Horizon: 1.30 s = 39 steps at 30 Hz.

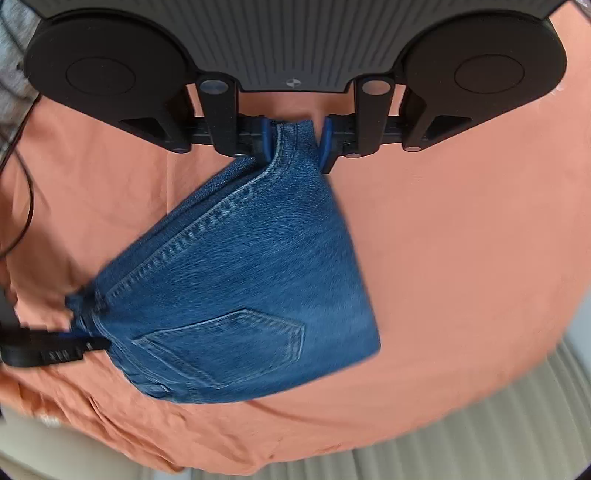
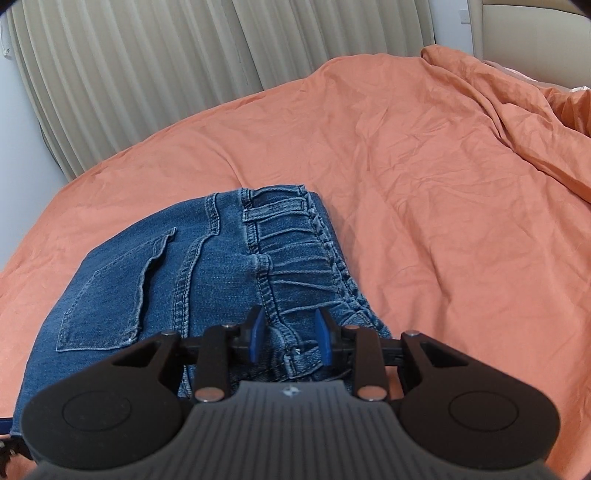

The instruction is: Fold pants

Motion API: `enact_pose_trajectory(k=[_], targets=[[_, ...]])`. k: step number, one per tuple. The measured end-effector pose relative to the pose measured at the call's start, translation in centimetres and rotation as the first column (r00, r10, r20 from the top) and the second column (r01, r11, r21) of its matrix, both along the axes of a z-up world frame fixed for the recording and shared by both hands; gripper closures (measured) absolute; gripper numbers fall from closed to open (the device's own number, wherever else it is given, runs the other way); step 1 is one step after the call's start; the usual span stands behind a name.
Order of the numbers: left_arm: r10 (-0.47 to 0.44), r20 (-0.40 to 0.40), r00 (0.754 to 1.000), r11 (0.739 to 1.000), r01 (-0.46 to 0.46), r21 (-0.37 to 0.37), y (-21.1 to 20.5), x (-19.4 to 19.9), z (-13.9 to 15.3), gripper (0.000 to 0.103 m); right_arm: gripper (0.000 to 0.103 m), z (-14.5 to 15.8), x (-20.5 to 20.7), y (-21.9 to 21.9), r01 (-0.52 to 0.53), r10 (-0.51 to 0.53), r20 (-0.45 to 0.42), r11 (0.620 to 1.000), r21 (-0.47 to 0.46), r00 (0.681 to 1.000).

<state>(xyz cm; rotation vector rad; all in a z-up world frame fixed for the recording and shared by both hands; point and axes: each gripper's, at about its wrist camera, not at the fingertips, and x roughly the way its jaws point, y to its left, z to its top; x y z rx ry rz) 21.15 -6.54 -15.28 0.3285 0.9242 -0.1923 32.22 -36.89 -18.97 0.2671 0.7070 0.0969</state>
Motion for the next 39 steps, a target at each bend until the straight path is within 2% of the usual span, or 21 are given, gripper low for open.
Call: enact_pose_trajectory(k=[2, 4, 8, 11, 16, 19, 21, 23, 25, 28, 31, 34, 37, 39], targets=[[-0.083, 0.043, 0.996, 0.986, 0.076, 0.148, -1.5, -1.2, 0.3, 0.081, 0.077, 0.0, -0.1, 0.0, 0.002, -0.002, 0.001, 1.0, -0.005, 1.0], [-0.131, 0.022, 0.991, 0.966, 0.123, 0.228, -2.0, -1.5, -0.3, 0.082, 0.077, 0.0, -0.1, 0.0, 0.002, -0.002, -0.001, 1.0, -0.005, 1.0], [-0.135, -0.083, 0.987, 0.955, 0.152, 0.253, -0.9, -0.6, -3.0, 0.086, 0.077, -0.1, -0.1, 0.1, -0.004, 0.004, -0.006, 1.0, -0.01, 1.0], [-0.113, -0.104, 0.988, 0.964, 0.134, 0.227, -0.4, 0.0, -4.4, 0.087, 0.077, -0.2, -0.2, 0.3, -0.012, 0.012, -0.006, 0.999, -0.029, 1.0], [-0.087, -0.125, 0.988, 0.982, 0.106, 0.154, 0.4, 0.1, -3.0, 0.086, 0.077, -0.3, -0.1, 0.3, -0.009, 0.009, 0.001, 0.999, -0.047, 1.0], [-0.066, -0.16, 0.985, 0.993, 0.081, 0.087, 1.0, -0.3, -1.9, 0.082, 0.074, 0.0, -0.5, 0.1, 0.004, -0.004, 0.016, 0.999, -0.034, 1.0], [-0.064, -0.139, 0.988, 0.996, 0.072, 0.051, 1.7, -1.1, -1.1, 0.08, 0.066, 0.4, -1.2, -0.1, 0.009, -0.009, 0.041, 1.0, -0.004, 0.999], [-0.063, -0.119, 0.991, 0.998, 0.063, 0.0, 2.1, -2.1, -0.3, 0.076, 0.049, 1.1, -2.4, -0.4, 0.016, -0.019, 0.076, 0.999, 0.044, 0.997], [-0.052, -0.087, 0.995, 0.997, 0.046, -0.066, 2.9, -2.9, 0.9, 0.069, 0.039, 1.8, -3.6, -1.2, 0.029, -0.041, 0.113, 0.994, 0.104, 0.993], [-0.009, -0.045, 0.999, 0.985, 0.001, -0.173, 3.9, -3.4, 2.7, 0.059, 0.035, 2.2, -4.8, -3.2, 0.077, -0.111, 0.13, 0.968, 0.239, 0.985], [0.052, -0.029, 0.998, 0.965, -0.058, -0.255, 4.9, -2.5, 4.0, 0.056, 0.034, 1.6, -5.3, -5.2, 0.165, -0.205, 0.081, 0.921, 0.352, 0.975], [0.135, -0.037, 0.99, 0.944, -0.14, -0.297, 5.3, -0.7, 4.4, 0.053, 0.031, 1.0, -5.4, -5.9, 0.25, -0.273, 0.01, 0.894, 0.372, 0.962], [0.179, -0.049, 0.983, 0.927, -0.185, -0.325, 5.8, 0.7, 4.4, 0.048, 0.023, 0.2, -5.0, -6.2, 0.25, -0.254, -0.048, 0.872, 0.422, 0.966], [0.198, -0.078, 0.977, 0.911, -0.213, -0.355, 6.1, 1.6, 4.0, 0.048, 0.023, -0.1, -4.6, -6.0, 0.259, -0.25, -0.077, 0.876, 0.407, 0.965]])
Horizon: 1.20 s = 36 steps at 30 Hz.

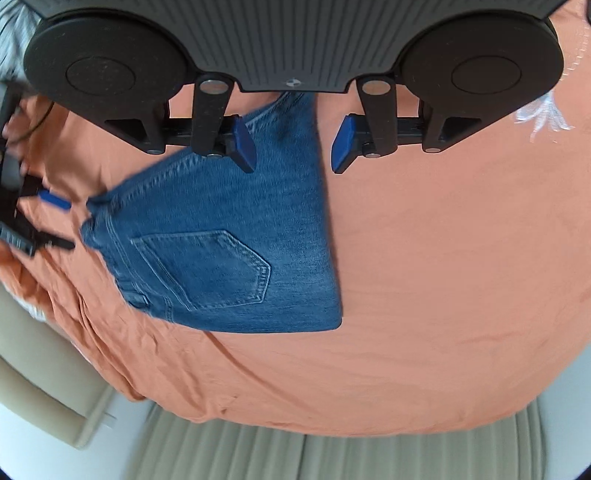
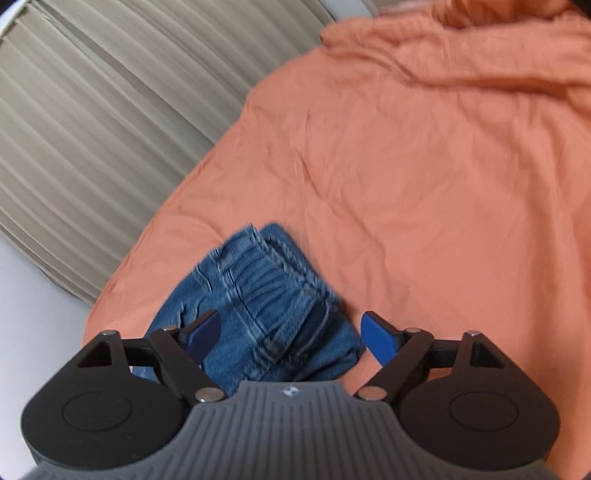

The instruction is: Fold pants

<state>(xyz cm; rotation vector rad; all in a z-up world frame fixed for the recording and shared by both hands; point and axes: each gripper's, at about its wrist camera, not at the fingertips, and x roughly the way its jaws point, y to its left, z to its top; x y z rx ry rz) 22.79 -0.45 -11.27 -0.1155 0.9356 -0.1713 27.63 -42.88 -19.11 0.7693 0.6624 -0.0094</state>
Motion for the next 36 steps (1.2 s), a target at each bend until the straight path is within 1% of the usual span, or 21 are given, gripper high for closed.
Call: enact_pose_trajectory(k=[2, 5, 7, 11, 14, 16, 18, 21, 24, 27, 29, 31, 35, 36], targets=[[0.019, -0.013, 1.0, 1.0, -0.02, -0.022, 0.2, 1.0, -0.4, 0.047, 0.023, 0.0, 0.4, 0.4, -0.009, 0.009, -0.014, 0.999, -0.037, 1.0], [0.033, -0.025, 0.999, 0.999, -0.034, -0.03, 0.5, 2.0, -0.8, 0.045, 0.023, -0.6, 1.1, 0.6, -0.045, 0.044, -0.032, 0.998, -0.032, 0.999], [0.041, -0.036, 0.999, 0.999, -0.043, -0.032, 0.7, 2.7, -1.2, 0.041, 0.023, -0.9, 1.4, 0.7, -0.053, 0.051, -0.049, 0.998, -0.045, 0.997], [0.043, -0.056, 0.997, 0.998, -0.045, -0.042, 1.2, 4.3, -2.2, 0.04, 0.023, -1.7, 2.7, 1.0, -0.075, 0.07, -0.079, 0.995, -0.059, 0.994], [0.042, -0.074, 0.996, 0.997, -0.046, -0.059, 1.6, 5.7, -3.1, 0.038, 0.022, -2.1, 3.7, 1.2, -0.098, 0.091, -0.086, 0.993, -0.073, 0.992], [0.042, -0.086, 0.995, 0.995, -0.05, -0.087, 2.1, 6.6, -3.7, 0.037, 0.022, -2.4, 4.3, 1.1, -0.105, 0.099, -0.085, 0.992, -0.075, 0.991], [0.048, -0.095, 0.994, 0.988, -0.061, -0.145, 2.9, 7.7, -4.4, 0.037, 0.022, -2.7, 4.9, 1.0, -0.111, 0.105, -0.087, 0.992, -0.062, 0.991], [0.062, -0.107, 0.992, 0.962, -0.088, -0.257, 4.3, 9.3, -5.7, 0.035, 0.023, -3.2, 5.5, 0.5, -0.126, 0.123, -0.084, 0.991, -0.033, 0.989], [0.076, -0.116, 0.99, 0.931, -0.112, -0.347, 5.5, 10.8, -7.2, 0.035, 0.023, -3.7, 6.0, -0.1, -0.138, 0.139, -0.077, 0.99, 0.018, 0.987], [0.073, -0.13, 0.989, 0.884, -0.125, -0.451, 6.4, 12.1, -8.7, 0.035, 0.024, -4.4, 6.3, -0.8, -0.138, 0.144, -0.072, 0.987, 0.077, 0.987], [0.062, -0.131, 0.989, 0.853, -0.121, -0.507, 6.7, 12.6, -9.6, 0.035, 0.026, -4.6, 6.5, -0.9, -0.146, 0.153, -0.069, 0.985, 0.095, 0.986], [0.046, -0.137, 0.99, 0.829, -0.114, -0.547, 6.7, 13.0, -10.4, 0.035, 0.027, -4.8, 6.5, -1.0, -0.163, 0.17, -0.068, 0.982, 0.097, 0.983], [0.031, -0.14, 0.99, 0.807, -0.108, -0.581, 6.8, 13.7, -11.1, 0.04, 0.035, -4.8, 6.4, -1.0, -0.182, 0.189, -0.063, 0.978, 0.098, 0.98], [0.028, -0.141, 0.99, 0.802, -0.107, -0.588, 6.8, 13.8, -11.2, 0.042, 0.037, -4.8, 6.4, -0.9, -0.182, 0.188, -0.063, 0.978, 0.098, 0.98]])
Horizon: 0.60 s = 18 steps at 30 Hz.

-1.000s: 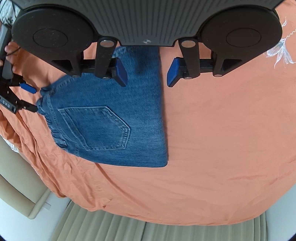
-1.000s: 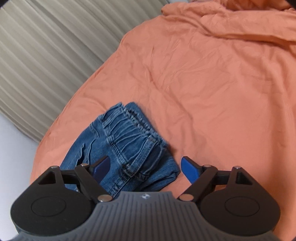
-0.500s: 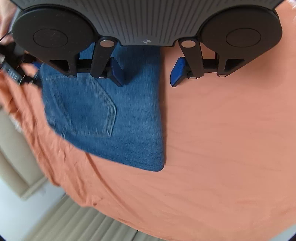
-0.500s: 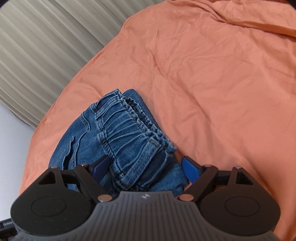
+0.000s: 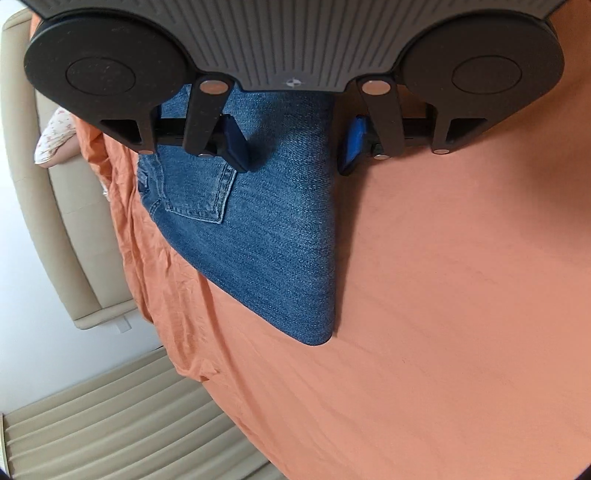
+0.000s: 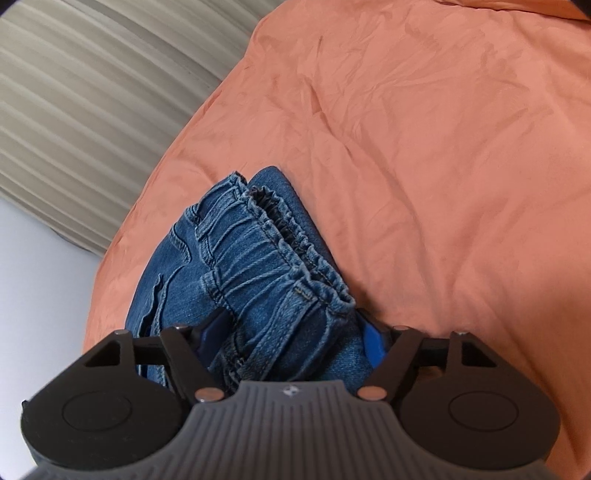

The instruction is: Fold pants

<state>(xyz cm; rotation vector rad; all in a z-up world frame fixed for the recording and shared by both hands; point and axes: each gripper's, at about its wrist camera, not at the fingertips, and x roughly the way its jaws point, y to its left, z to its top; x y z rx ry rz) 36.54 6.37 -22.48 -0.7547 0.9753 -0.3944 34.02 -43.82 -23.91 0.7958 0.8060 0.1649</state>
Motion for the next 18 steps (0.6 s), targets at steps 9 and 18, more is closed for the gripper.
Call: enact_pose_trajectory(k=[9, 18], targets=[[-0.008, 0.044, 0.999, 0.999, 0.006, 0.045, -0.5, -0.3, 1.2, 0.086, 0.066, 3.6, -0.5, 3.5, -0.037, 0.049, 0.041, 0.967, -0.254, 0.998], [0.007, 0.146, 0.989, 0.999, -0.014, 0.052, 0.2, -2.3, 4.9, 0.091, 0.084, 11.0, -0.6, 6.4, -0.112, 0.153, 0.077, 0.918, -0.379, 0.985]])
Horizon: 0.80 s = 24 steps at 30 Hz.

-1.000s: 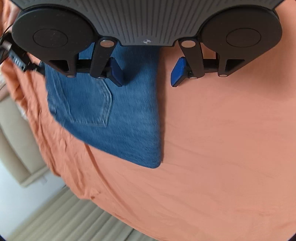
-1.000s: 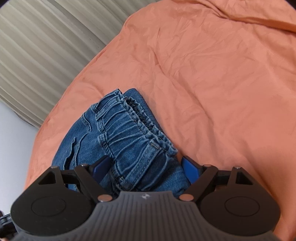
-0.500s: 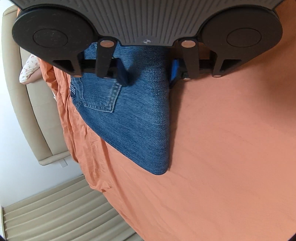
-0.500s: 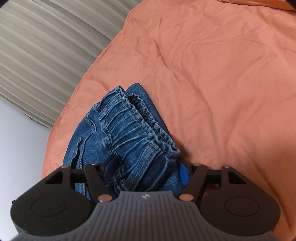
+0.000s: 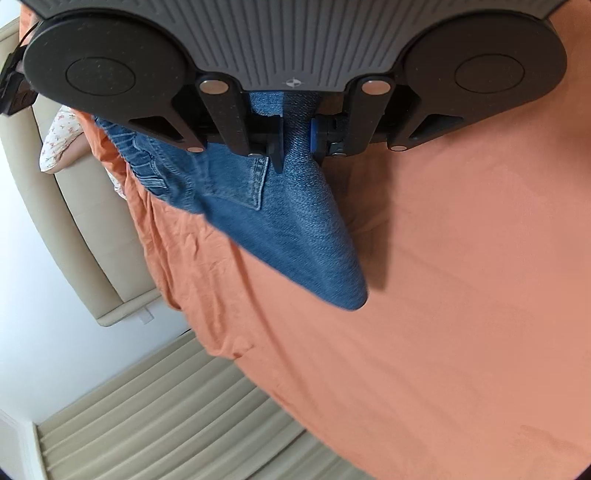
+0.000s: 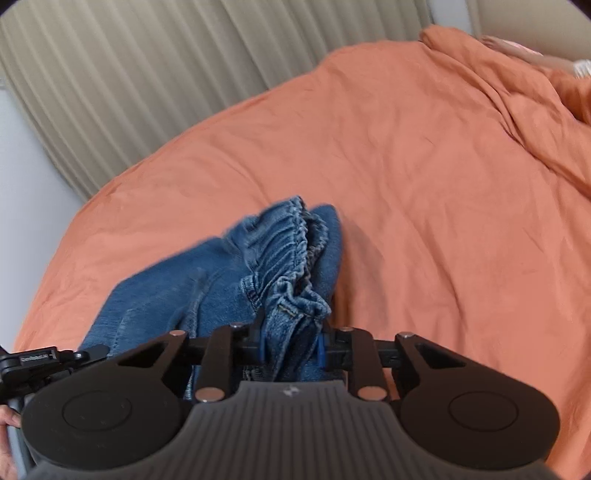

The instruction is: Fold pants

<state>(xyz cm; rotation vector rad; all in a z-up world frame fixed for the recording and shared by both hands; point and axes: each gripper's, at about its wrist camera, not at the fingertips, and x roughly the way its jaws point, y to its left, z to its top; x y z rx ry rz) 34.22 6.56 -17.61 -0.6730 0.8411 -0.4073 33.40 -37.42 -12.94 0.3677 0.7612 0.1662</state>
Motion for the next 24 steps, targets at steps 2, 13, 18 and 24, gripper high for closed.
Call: enact_pose_trajectory(k=[2, 13, 18, 24], targets=[[0.01, 0.007, 1.0, 1.0, -0.01, -0.005, 0.6, -0.5, 0.7, 0.091, 0.084, 1.0, 0.1, 1.1, -0.03, 0.03, 0.002, 0.999, -0.016, 1.0], [0.098, 0.076, 0.992, 0.995, -0.1, 0.024, 6.4, -3.2, 5.7, 0.092, 0.085, 3.3, -0.6, 8.7, -0.153, 0.151, 0.052, 0.988, 0.036, 0.987], [0.159, 0.102, 0.982, 0.983, -0.167, 0.071, 10.5, -3.7, 7.5, 0.092, 0.085, 4.1, 0.3, 13.7, -0.22, 0.213, 0.098, 0.973, 0.07, 0.972], [0.227, 0.135, 0.965, 0.958, -0.246, 0.145, 15.4, -3.7, 9.8, 0.092, 0.085, 4.2, 1.2, 20.7, -0.294, 0.276, 0.149, 0.948, 0.118, 0.949]])
